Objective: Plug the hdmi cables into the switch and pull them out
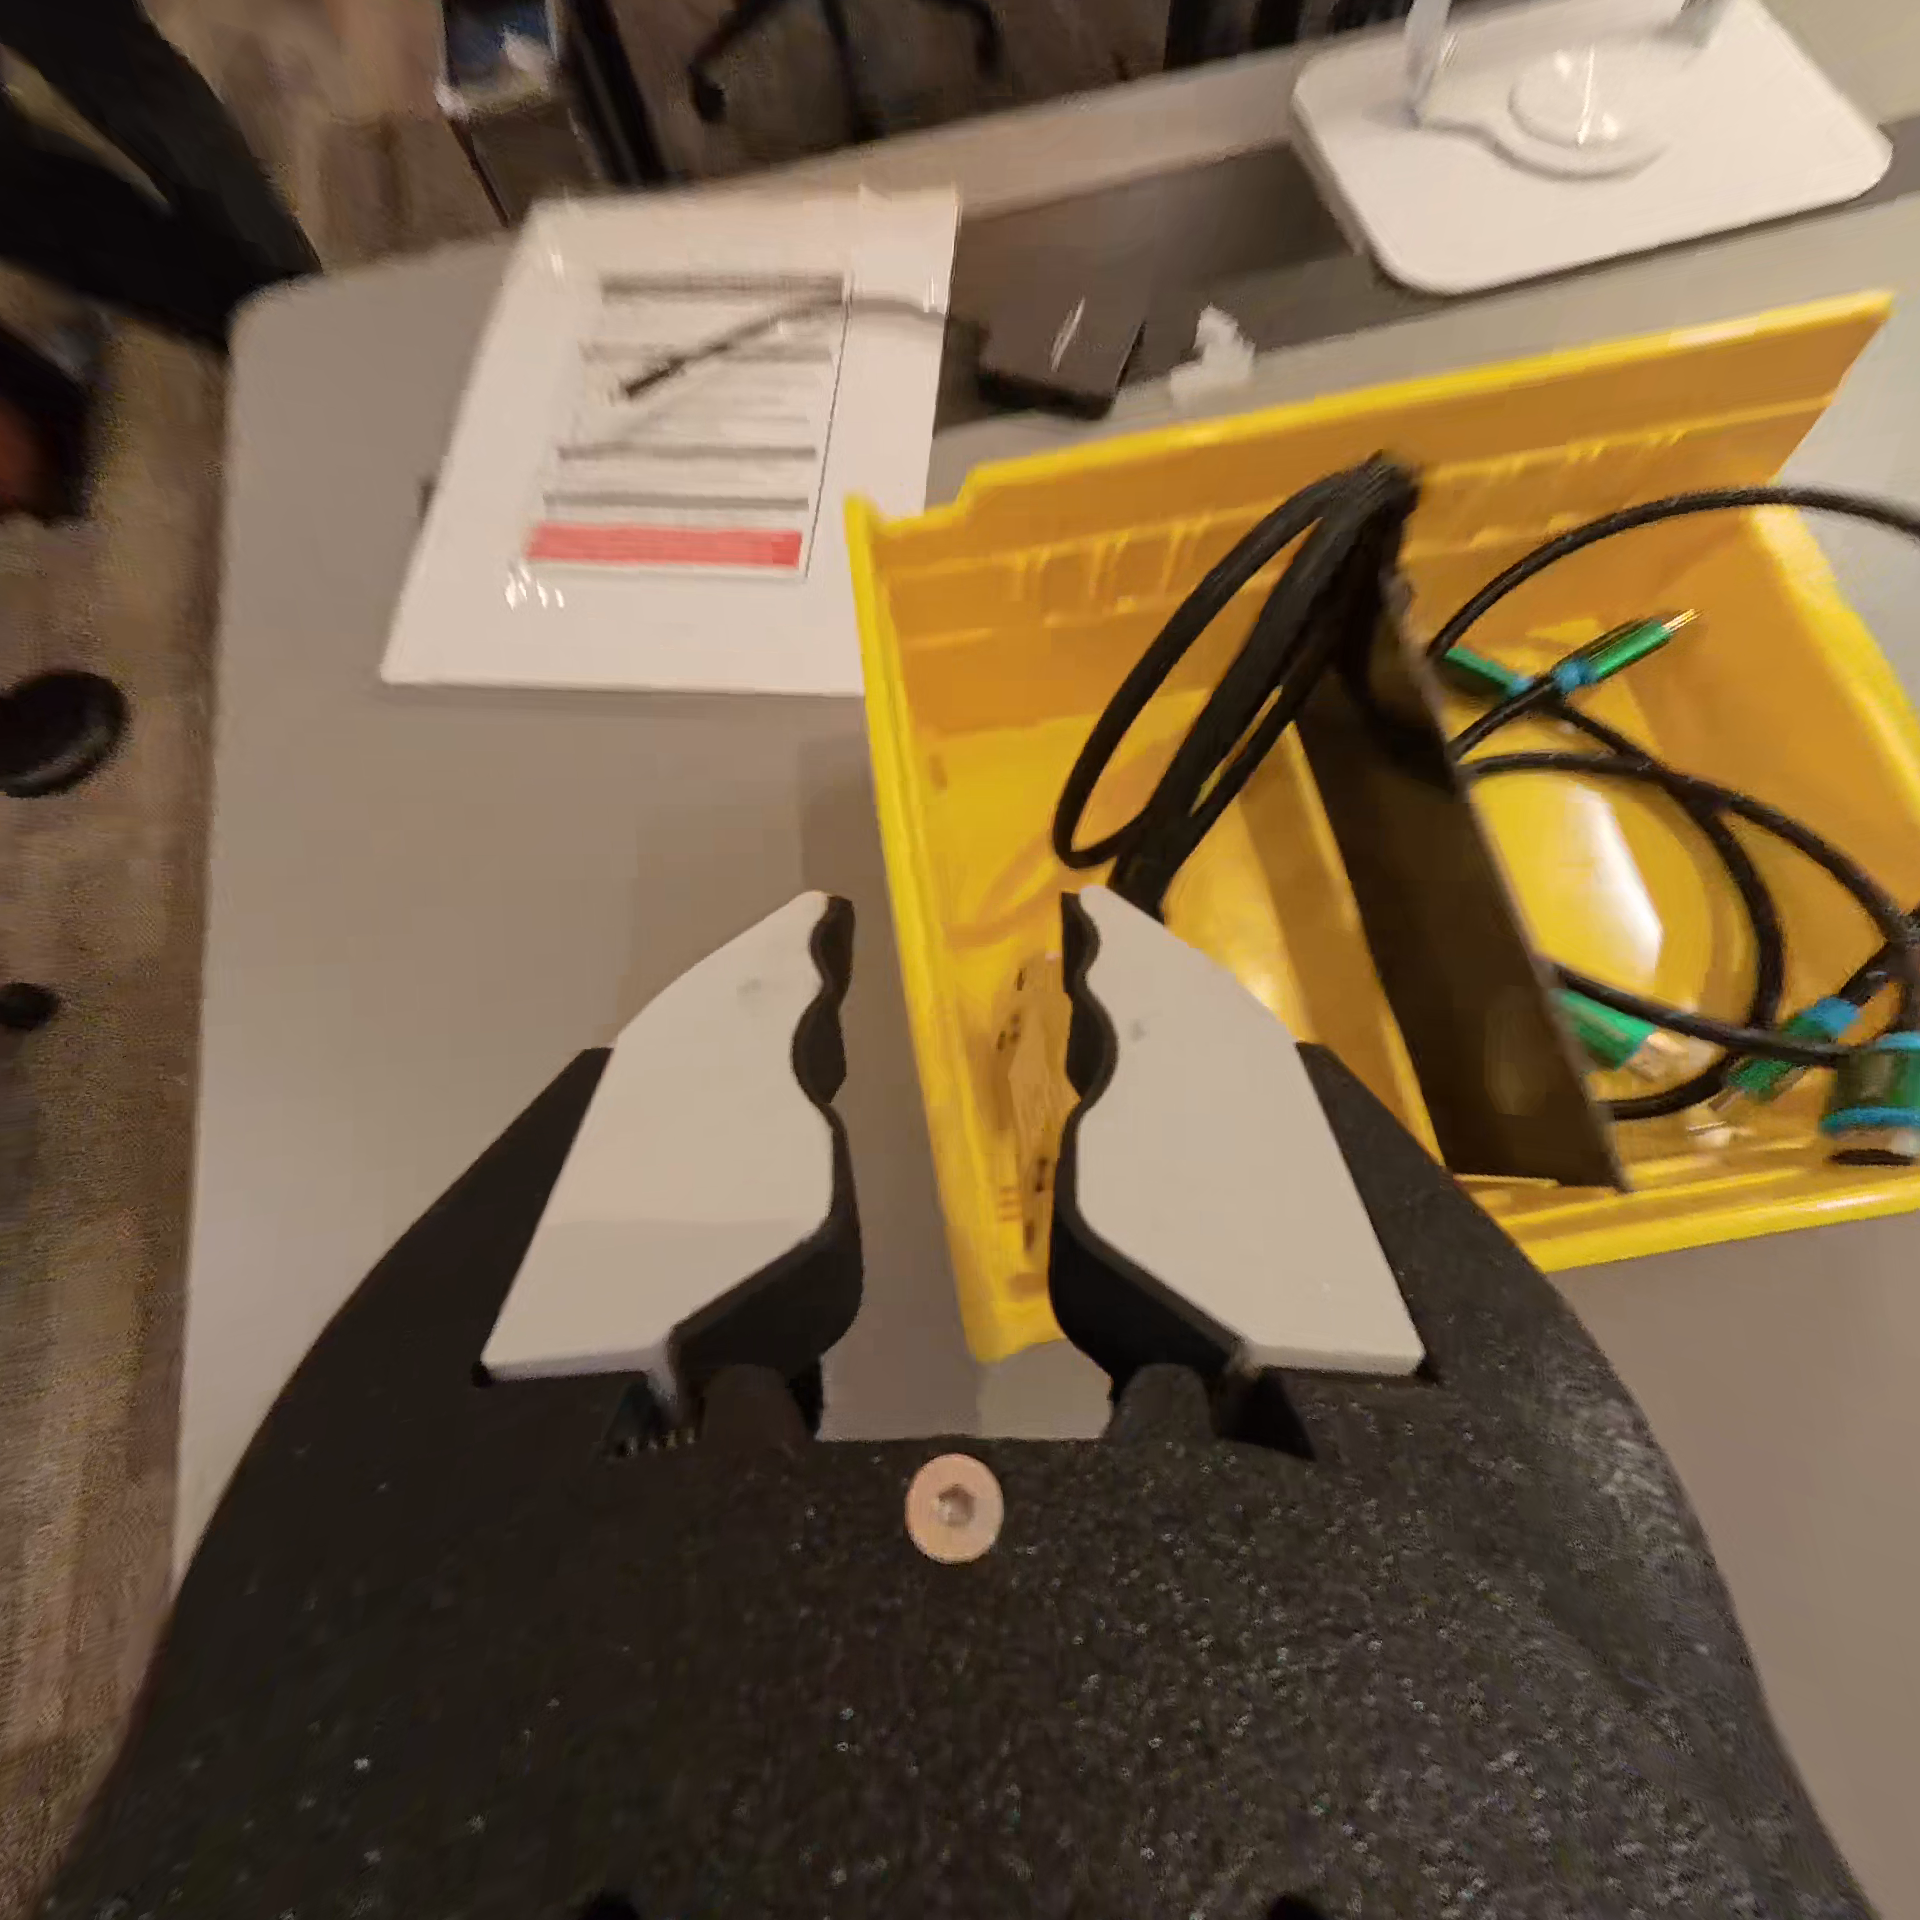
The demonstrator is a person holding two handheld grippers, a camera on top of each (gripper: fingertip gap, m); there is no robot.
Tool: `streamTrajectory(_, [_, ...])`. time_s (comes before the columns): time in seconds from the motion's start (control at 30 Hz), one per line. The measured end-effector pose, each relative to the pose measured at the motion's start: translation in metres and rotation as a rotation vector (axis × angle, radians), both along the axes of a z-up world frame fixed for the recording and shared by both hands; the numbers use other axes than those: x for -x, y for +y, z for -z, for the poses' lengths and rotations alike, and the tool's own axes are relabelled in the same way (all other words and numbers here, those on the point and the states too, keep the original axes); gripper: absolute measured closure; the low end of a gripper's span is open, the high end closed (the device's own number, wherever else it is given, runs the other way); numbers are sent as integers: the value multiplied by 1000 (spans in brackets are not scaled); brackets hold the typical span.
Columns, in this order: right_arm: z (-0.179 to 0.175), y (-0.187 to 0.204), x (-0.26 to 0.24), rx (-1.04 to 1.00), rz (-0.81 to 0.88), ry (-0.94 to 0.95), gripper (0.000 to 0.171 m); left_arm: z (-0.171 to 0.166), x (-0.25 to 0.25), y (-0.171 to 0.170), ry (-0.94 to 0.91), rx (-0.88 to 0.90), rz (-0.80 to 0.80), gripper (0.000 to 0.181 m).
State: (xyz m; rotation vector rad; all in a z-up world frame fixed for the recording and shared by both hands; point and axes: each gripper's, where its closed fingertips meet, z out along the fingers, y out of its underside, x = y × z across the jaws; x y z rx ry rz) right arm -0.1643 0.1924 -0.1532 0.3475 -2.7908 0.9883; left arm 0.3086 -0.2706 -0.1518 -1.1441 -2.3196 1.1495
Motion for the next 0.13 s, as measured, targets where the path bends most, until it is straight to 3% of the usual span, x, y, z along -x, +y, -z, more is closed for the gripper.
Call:
streamTrajectory(0.03, [-5,0,-19,16,-45,-28,137,-13,8,10,19,31,29,138])
streamTrajectory(0.13, [-8,12,-103,4,-296,-129,132,-31,61,80,37,43,318,130])
